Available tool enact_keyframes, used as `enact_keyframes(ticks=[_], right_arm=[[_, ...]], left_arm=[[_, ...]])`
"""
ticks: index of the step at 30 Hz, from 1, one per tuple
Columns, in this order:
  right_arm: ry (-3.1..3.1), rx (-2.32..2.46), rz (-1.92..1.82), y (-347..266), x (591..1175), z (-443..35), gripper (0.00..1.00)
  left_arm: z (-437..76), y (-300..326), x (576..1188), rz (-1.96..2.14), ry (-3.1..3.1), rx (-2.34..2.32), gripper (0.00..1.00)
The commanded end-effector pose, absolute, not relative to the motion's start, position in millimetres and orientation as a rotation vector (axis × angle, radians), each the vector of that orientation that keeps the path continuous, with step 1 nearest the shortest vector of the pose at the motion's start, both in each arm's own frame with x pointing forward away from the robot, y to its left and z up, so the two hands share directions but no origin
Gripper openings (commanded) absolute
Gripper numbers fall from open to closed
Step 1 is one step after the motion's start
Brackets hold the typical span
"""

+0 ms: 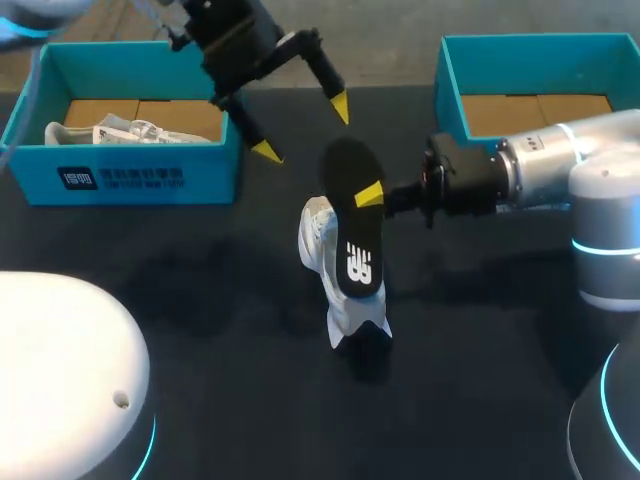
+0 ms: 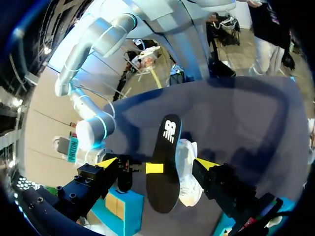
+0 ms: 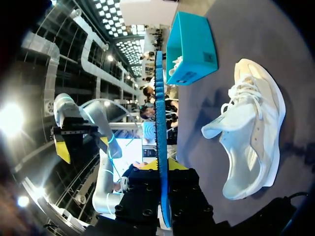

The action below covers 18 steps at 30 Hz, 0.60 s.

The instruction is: Take the shoe out of the shoebox, open the shoe tongue, remove and reinsert the insole, then place the shoe into the shoebox

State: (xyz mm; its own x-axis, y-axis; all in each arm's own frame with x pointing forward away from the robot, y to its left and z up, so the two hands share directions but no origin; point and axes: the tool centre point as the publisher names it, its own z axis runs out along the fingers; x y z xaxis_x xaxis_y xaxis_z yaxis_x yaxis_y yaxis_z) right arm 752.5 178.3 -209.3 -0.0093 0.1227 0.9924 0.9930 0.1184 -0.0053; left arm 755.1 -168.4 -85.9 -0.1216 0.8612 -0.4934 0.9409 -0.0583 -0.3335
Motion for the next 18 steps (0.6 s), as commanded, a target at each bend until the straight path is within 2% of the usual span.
enact_keyframes(ticks=[1, 18], right_arm=[[-1.36, -1.209, -1.057, 180.7, 755.9, -210.1, 0.0], [-1.355, -1.208, -1.06, 180.6, 757.1, -212.8, 0.0]], left_arm=[[-81.8, -176.4, 766.9, -0.489, 2.242, 2.378, 1.0], [-79.1, -188.4, 786.8, -0.274, 2.223, 2.412, 1.0]])
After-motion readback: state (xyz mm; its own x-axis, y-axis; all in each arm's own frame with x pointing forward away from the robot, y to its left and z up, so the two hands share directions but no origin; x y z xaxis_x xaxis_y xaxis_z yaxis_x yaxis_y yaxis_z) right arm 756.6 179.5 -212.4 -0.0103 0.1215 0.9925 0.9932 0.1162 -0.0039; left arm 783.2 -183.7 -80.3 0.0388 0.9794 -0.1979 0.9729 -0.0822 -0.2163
